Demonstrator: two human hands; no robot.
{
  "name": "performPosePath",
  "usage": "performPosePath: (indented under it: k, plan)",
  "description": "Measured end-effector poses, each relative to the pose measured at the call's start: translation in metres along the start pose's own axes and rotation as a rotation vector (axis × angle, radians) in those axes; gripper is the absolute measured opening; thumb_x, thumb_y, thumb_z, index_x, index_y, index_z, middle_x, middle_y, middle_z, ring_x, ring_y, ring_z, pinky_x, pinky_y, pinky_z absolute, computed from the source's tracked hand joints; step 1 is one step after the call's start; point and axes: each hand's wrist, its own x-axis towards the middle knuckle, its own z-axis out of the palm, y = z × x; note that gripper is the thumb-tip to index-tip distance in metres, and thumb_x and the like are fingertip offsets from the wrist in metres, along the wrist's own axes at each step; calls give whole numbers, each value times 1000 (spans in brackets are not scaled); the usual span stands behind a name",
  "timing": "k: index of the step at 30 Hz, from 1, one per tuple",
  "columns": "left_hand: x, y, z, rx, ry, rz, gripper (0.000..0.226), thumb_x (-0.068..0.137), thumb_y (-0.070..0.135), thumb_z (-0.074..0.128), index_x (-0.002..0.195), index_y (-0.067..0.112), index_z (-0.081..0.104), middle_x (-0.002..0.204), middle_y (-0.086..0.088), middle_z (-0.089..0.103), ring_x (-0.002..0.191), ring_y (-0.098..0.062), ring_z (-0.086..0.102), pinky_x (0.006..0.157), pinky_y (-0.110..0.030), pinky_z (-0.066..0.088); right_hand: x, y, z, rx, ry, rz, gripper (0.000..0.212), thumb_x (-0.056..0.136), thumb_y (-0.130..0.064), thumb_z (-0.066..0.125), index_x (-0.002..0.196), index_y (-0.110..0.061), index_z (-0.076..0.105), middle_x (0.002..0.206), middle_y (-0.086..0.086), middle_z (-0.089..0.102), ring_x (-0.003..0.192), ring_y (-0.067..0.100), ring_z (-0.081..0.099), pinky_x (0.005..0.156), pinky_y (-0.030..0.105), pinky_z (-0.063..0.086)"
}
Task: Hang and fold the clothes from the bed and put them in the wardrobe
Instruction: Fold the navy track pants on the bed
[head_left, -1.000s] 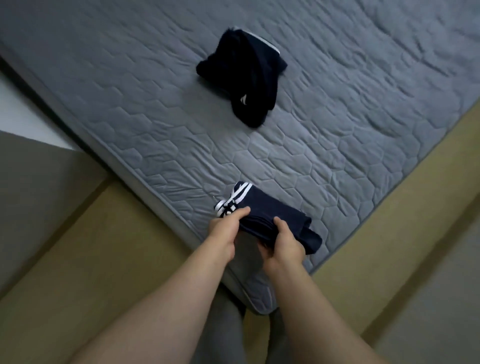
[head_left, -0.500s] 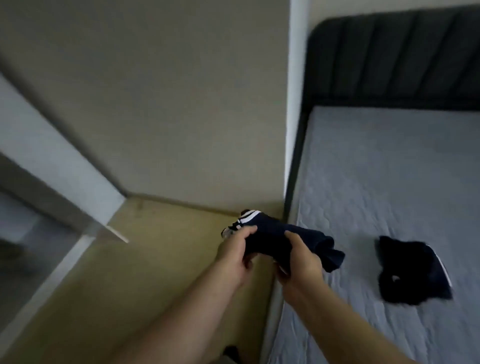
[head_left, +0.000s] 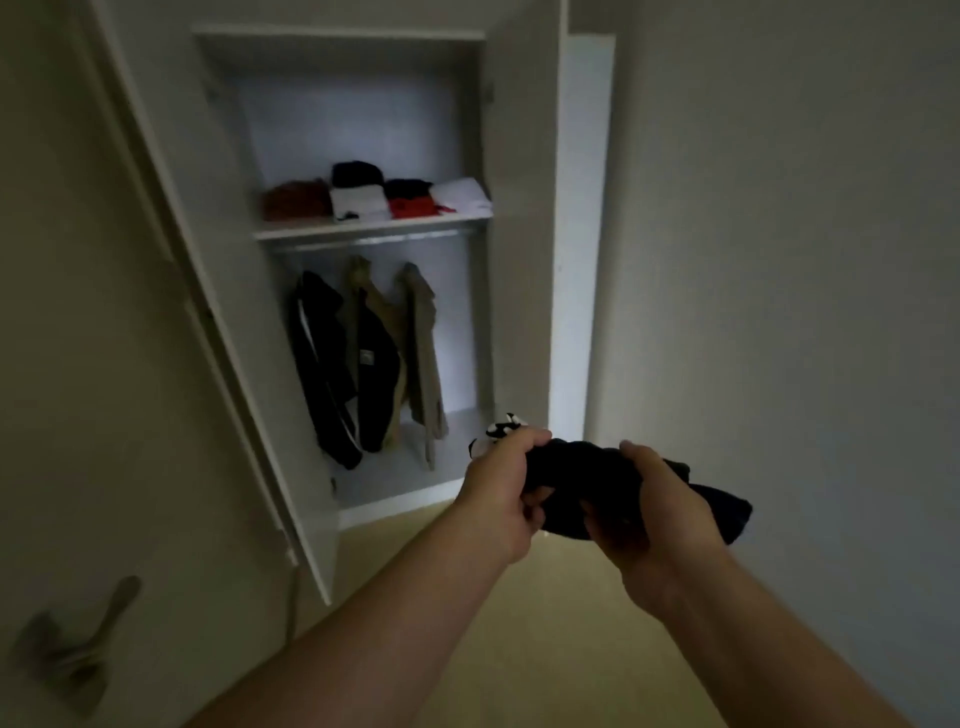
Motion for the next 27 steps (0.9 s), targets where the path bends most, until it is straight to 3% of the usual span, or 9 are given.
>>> performPosePath:
  k: [6, 11, 15, 23, 27]
  plan:
    - [82, 105, -70, -92, 68, 49, 9, 80, 26, 75, 85, 21, 70, 61, 5, 70, 52, -10, 60, 57, -24, 41, 66, 8, 147, -93, -148, -2, 22, 87, -30, 77, 95, -11, 70, 72, 8, 76, 79, 26, 75, 61, 34, 59]
    - [152, 183, -96, -167, 110, 134, 11, 78, 26, 77, 86, 21, 72, 70, 4, 71, 63, -13, 59, 61, -26, 43, 125, -1, 251, -99, -222, -10, 21, 85, -30, 78, 94, -12, 71, 83, 9, 77, 81, 24, 74, 56, 30, 55]
    - [198, 248, -103, -204, 158, 194, 7, 81, 27, 75, 84, 22, 71, 73, 2, 69, 61, -12, 58, 61, -26, 43, 166, -20, 328, -139, -288, 12, 22, 85, -34, 76, 95, -15, 69, 71, 4, 76, 71, 19, 73, 58, 31, 52]
    - [301, 376, -111, -215, 263, 332, 11, 83, 31, 73, 85, 22, 68, 75, 4, 67, 49, -7, 56, 52, -23, 38, 270, -65, 474, -189, -513, 69, 28, 87, -42, 74, 101, -18, 70, 98, 8, 76, 82, 21, 69, 63, 31, 53]
    - [352, 442, -110, -221, 356, 422, 13, 82, 33, 71, 87, 22, 67, 78, 5, 67, 53, -7, 54, 51, -21, 39, 323, -89, 545, -245, -659, 75, 35, 88, -49, 69, 107, -20, 71, 101, 7, 76, 73, 19, 65, 52, 26, 51]
